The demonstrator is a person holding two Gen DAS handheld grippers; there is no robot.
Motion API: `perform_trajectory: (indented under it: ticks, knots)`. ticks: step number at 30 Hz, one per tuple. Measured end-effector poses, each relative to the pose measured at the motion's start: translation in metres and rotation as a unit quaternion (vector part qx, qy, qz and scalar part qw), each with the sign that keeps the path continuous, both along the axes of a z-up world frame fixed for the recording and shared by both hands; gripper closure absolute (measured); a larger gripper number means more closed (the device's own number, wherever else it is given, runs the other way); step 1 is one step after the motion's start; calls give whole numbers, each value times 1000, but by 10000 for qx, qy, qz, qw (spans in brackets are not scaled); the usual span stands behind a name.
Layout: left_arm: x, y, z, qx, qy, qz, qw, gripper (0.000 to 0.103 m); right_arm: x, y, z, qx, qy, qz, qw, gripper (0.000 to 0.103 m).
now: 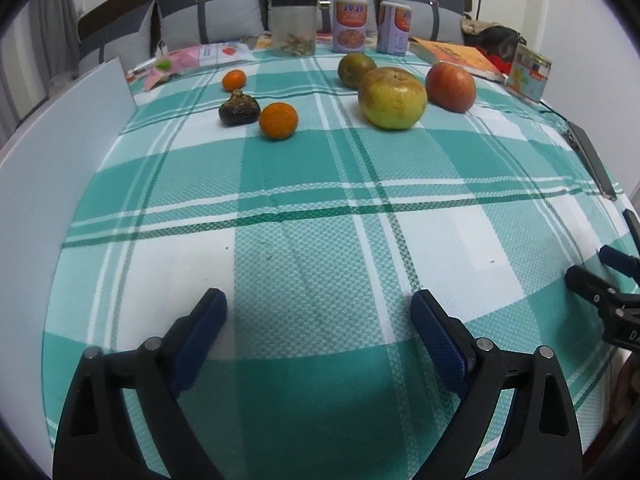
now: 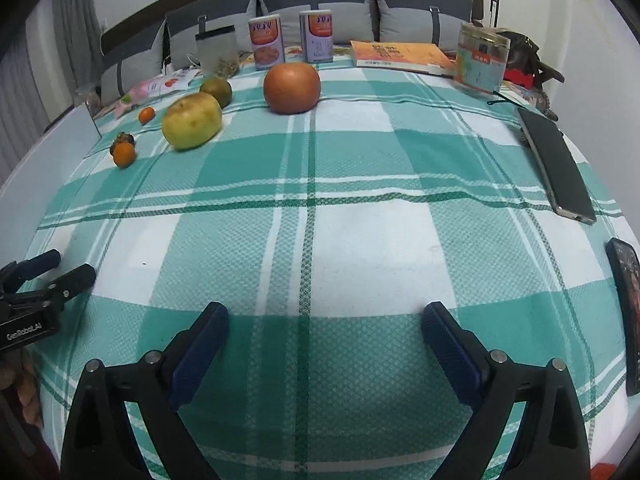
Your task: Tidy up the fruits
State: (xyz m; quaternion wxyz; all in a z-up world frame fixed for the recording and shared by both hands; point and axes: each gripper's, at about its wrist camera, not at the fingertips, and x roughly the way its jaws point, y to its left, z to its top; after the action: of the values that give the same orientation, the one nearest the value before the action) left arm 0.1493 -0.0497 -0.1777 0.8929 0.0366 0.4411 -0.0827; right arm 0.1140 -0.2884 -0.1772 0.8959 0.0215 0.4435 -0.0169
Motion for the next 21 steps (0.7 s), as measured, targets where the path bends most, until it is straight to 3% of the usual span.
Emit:
perform_trajectory:
  ticks: [21]
  knots:
    - [0,-1,-1,17,-6,7,10000,7,3,4,-2,-144,63,-1,9999,0]
